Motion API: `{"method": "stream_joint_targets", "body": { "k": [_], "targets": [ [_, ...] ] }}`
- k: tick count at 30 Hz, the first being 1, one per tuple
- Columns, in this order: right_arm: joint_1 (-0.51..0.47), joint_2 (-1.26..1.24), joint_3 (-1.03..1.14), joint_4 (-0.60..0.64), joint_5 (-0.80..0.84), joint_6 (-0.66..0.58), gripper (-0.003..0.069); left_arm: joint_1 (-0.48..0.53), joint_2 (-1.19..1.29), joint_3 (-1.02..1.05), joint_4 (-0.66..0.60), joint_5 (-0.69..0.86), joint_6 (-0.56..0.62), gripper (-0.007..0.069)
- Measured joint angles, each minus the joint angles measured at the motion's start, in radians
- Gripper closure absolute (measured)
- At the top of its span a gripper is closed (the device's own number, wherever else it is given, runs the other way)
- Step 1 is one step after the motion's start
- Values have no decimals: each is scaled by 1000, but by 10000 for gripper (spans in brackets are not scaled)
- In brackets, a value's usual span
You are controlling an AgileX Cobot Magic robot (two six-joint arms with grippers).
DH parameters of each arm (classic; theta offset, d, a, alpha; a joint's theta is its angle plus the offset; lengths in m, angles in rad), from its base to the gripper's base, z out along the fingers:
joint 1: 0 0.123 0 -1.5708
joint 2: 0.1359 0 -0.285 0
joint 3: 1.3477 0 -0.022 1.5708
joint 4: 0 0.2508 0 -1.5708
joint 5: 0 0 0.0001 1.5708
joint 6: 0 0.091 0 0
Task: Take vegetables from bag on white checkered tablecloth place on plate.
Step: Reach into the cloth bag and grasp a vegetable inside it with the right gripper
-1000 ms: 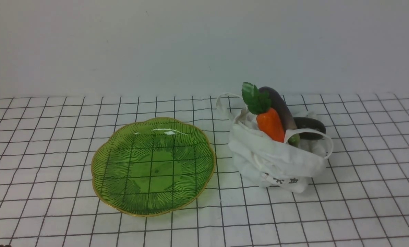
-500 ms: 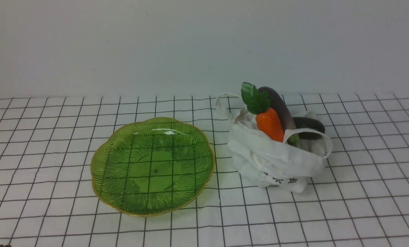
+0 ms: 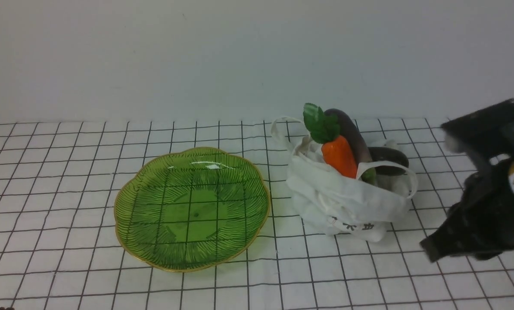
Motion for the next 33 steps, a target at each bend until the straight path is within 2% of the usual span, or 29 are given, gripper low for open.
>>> {"method": "stream_joint_targets", "body": {
  "k": [2, 6, 12, 13, 14, 17, 18, 20, 21, 24, 26, 31, 33],
  "targets": [
    [-1, 21, -24, 85, -54, -102, 673, 0, 0, 0, 0, 0, 0, 632],
    [-24, 63, -104, 147, -268, -156, 673, 0, 0, 0, 0, 0, 0, 632],
    [-28, 170, -241, 189, -330, -229, 652, 0, 0, 0, 0, 0, 0, 632],
    [-28, 226, -287, 188, -329, -263, 615, 0, 0, 0, 0, 0, 0, 632],
    [-28, 226, -292, 188, -329, -263, 615, 0, 0, 0, 0, 0, 0, 632],
    [-28, 334, -373, 149, -324, -283, 500, 0, 0, 0, 0, 0, 0, 632],
    [-28, 365, -397, 126, -323, -281, 436, 0, 0, 0, 0, 0, 0, 632],
    [-28, 393, -411, 114, -325, -274, 378, 0, 0, 0, 0, 0, 0, 632],
    [-28, 429, -426, 100, -337, -262, 292, 0, 0, 0, 0, 0, 0, 632],
    [-29, 459, -429, 86, -355, -253, 223, 0, 0, 0, 0, 0, 0, 632],
    [-29, 501, -430, 48, -388, -247, 138, 0, 0, 0, 0, 0, 0, 632],
    [-29, 537, -430, -30, -413, -200, 121, 0, 0, 0, 0, 0, 0, 632],
    [-29, 548, -430, -69, -420, -151, 160, 0, 0, 0, 0, 0, 0, 632]
  ]
}}
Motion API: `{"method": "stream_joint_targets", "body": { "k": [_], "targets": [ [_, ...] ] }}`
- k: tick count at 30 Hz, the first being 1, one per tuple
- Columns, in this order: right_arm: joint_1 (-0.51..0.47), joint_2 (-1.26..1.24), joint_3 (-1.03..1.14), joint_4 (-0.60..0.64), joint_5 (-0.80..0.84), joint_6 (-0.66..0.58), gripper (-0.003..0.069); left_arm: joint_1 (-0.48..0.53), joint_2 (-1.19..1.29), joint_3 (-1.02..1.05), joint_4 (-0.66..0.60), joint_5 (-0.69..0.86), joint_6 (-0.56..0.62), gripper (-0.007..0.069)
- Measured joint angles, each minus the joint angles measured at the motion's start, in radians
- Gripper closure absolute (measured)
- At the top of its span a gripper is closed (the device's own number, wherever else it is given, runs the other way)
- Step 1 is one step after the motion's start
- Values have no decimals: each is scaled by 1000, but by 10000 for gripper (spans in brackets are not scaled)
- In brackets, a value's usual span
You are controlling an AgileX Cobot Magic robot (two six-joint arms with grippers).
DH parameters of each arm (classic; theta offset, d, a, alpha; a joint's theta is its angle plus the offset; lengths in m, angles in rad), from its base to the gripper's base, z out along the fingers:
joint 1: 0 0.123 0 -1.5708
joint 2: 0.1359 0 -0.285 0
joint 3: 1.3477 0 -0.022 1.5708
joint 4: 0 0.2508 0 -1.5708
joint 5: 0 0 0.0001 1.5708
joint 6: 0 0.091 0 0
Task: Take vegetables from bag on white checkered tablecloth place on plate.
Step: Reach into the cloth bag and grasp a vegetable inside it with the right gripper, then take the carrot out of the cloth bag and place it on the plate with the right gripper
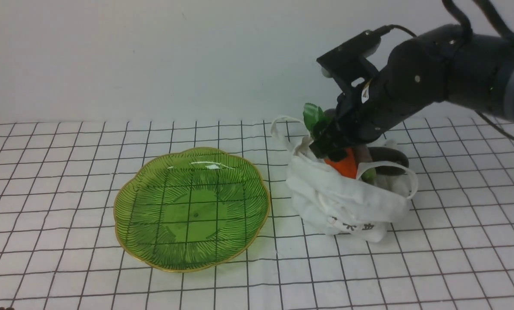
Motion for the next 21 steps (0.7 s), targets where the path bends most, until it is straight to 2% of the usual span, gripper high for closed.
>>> {"method": "stream_joint_targets", "body": {
  "k": [2, 3, 5, 17, 21],
  "targets": [
    [0, 5, 0, -8, -6, 32, 251, 0, 0, 0, 0, 0, 0, 632],
    [0, 5, 0, -8, -7, 34, 251, 0, 0, 0, 0, 0, 0, 632],
    [0, 5, -2, -8, -7, 35, 361, 0, 0, 0, 0, 0, 0, 632],
    [0, -109, -99, -3, 38, 37, 353, 0, 0, 0, 0, 0, 0, 632],
    [0, -160, -121, 39, 21, 37, 353, 0, 0, 0, 0, 0, 0, 632]
  ]
}}
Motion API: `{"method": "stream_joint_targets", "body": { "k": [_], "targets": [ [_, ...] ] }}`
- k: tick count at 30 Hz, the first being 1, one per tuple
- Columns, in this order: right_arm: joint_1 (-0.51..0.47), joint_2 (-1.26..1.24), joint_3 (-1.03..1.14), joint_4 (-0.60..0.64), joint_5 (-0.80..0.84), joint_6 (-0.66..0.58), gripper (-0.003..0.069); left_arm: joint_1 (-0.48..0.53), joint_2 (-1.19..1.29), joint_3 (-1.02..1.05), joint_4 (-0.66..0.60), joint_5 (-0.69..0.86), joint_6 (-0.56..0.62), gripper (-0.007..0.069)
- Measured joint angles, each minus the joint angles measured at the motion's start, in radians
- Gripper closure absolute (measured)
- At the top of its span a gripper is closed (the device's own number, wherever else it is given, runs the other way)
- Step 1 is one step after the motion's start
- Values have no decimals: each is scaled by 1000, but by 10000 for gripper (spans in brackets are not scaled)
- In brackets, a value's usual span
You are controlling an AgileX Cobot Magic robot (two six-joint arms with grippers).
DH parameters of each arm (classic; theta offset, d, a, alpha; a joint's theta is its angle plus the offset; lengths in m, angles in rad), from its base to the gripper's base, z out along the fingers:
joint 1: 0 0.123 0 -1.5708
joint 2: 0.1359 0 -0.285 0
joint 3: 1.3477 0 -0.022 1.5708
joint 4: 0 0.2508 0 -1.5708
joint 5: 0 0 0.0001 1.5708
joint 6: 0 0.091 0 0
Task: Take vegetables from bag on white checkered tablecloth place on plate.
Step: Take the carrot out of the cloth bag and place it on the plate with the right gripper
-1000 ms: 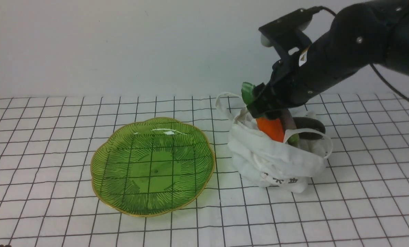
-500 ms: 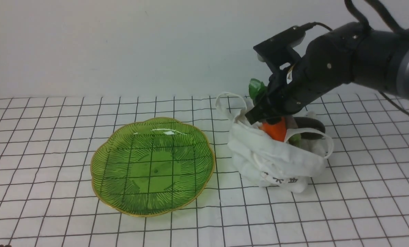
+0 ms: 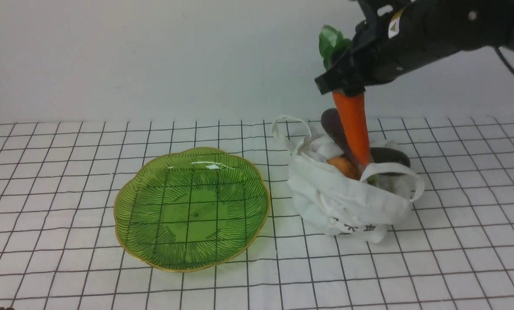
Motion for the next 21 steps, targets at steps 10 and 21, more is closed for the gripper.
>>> {"method": "stream_joint_targets", "body": {
  "k": [10, 21],
  "targets": [
    [66, -49, -30, 406, -21, -38, 353, 0, 0, 0, 0, 0, 0, 632],
    [293, 248, -30, 531, -203, -329, 351, 0, 0, 0, 0, 0, 0, 632]
  ]
}}
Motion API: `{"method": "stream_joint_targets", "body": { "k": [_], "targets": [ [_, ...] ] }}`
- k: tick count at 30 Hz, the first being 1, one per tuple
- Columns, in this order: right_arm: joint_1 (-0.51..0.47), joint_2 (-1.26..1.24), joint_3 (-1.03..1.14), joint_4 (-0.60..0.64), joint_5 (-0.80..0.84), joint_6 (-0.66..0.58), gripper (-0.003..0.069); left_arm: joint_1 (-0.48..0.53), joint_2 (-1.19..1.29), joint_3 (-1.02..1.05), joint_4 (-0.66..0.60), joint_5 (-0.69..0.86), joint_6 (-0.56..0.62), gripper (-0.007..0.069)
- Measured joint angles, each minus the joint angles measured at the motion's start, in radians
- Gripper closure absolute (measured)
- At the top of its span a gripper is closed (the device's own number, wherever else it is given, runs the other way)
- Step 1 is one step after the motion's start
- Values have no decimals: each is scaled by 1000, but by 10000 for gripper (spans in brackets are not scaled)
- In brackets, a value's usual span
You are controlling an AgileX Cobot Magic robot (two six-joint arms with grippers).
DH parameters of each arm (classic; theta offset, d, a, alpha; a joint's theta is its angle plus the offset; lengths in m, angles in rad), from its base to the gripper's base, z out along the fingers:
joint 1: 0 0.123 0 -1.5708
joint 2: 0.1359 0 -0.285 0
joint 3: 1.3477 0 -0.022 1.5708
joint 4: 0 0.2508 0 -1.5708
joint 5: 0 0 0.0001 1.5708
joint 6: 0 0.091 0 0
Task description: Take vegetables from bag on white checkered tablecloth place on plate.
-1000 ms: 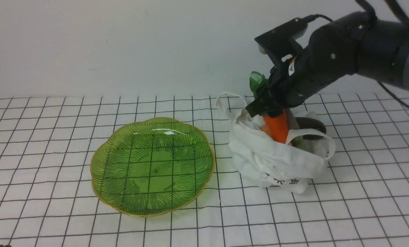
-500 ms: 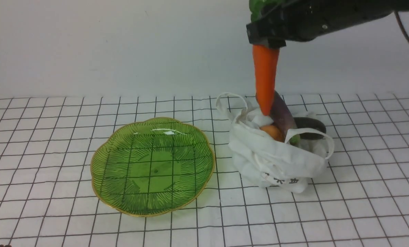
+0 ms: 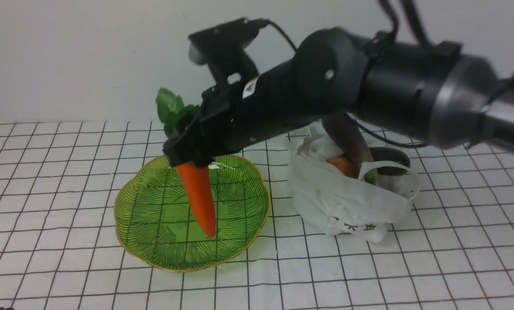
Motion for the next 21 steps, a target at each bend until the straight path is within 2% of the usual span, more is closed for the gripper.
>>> {"method": "stream_joint_targets", "body": {
  "k": [4, 10, 13, 15, 17, 19, 21],
  "targets": [
    [5, 80, 0, 0, -79, -4, 301, 0, 0, 0, 0, 0, 0, 632],
    [5, 119, 0, 0, -80, 10, 130, 0, 0, 0, 0, 0, 0, 632],
    [3, 110, 0, -3, -42, 14, 78, 0, 0, 0, 0, 0, 0, 632],
    [2, 95, 0, -21, 2, 14, 76, 0, 0, 0, 0, 0, 0, 632],
    [-8, 45, 1, -72, 97, 32, 106, 0, 0, 0, 0, 0, 0, 632],
    [-26, -29, 1, -127, 171, 82, 172, 0, 0, 0, 0, 0, 0, 632],
    [-51, -132, 1, -210, 260, 163, 284, 0, 0, 0, 0, 0, 0, 632]
  ]
}}
